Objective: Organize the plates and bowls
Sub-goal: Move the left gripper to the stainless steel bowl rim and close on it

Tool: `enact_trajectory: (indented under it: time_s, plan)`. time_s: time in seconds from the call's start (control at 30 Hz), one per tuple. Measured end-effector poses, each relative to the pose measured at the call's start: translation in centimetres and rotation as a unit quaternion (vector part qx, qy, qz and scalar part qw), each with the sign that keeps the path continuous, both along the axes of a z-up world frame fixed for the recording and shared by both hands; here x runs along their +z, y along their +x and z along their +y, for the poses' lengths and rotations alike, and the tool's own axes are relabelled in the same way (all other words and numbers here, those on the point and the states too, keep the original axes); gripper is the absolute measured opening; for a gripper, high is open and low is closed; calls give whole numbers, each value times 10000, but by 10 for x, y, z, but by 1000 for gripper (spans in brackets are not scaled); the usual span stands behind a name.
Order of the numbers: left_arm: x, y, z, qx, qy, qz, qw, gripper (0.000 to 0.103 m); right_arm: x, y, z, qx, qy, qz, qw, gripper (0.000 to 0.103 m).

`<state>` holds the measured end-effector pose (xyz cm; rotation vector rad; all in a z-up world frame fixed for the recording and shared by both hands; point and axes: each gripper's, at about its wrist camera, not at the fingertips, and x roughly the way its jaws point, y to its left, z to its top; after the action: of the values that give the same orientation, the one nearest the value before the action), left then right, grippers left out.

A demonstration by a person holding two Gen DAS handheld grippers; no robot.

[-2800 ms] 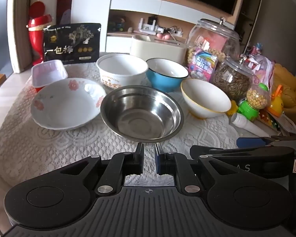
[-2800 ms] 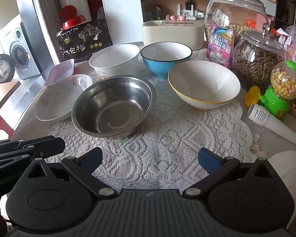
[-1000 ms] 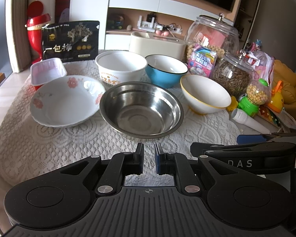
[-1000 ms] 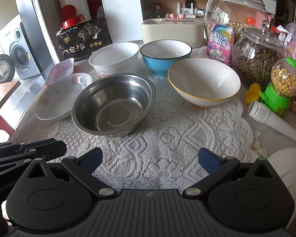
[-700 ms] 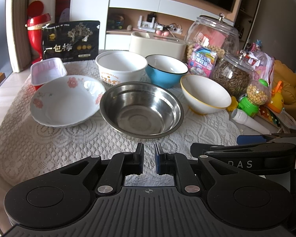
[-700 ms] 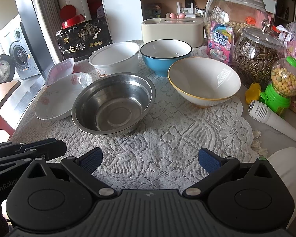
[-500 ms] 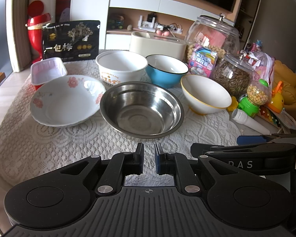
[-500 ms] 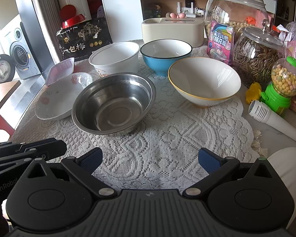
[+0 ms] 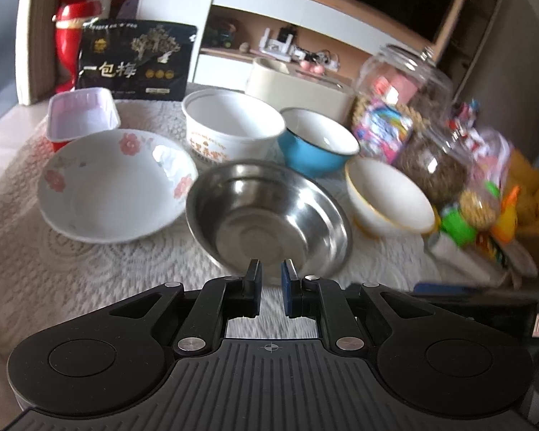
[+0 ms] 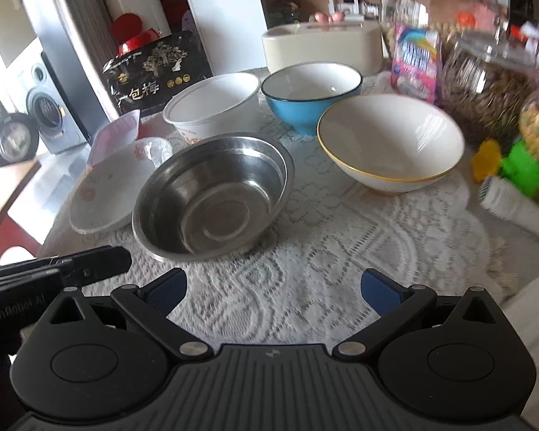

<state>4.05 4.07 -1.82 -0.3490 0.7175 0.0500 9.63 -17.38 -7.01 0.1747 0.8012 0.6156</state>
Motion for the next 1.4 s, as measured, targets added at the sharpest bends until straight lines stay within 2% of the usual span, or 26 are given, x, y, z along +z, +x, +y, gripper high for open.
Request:
enact_trajectory:
  time_s: [0.07,0.2,0.23,0.37,0.5,0.67,0.77,0.9,1.0,1.03,1.13,1.23,1.27,1.4]
  plan:
    - [0,11,10,90,-3,8,10000,14,-4,15,4,15,194,203,9996,103]
    - [4,31,18,-49,723,45,9974,14,-11,44,14,-6,509,434,9978,103]
    - [4,35,20,-74,797,57,9968,14,-12,51,18,8,560,457,9974,103]
    - [-2,48,43,-12,379,75,9993,14,-19,76,32,94,821,541,9951,103]
    - [-7,61,61,167,215,111,9996,14,-27,94,42,206,1029,905,9904,103]
    - [-14,76,74,285,214,364,9987,14,-39,106,54,270,905,1251,9876,103]
    - [-21,80,76,141,202,518,9984,14,-38,107,56,315,817,1203,9889,103]
    - [-33,86,82,-30,-355,579,9977,15,-36,108,64,543,538,1089,9911,103]
    - [-36,88,85,89,-310,553,9979,20,-36,106,66,646,432,1009,9919,103]
    - [-37,88,87,124,-310,589,9977,26,-35,105,67,680,411,1003,9918,103]
    - [-35,86,88,166,-363,554,9977,27,-34,105,71,890,163,900,9918,103]
    - [-33,82,87,142,-325,525,9980,27,-33,101,77,864,0,762,9933,103]
    - [-33,83,86,133,-297,547,9980,27,-33,99,78,826,-32,701,9941,100]
    - [-37,83,85,57,-270,627,9976,29,-28,90,81,673,-160,159,9975,66]
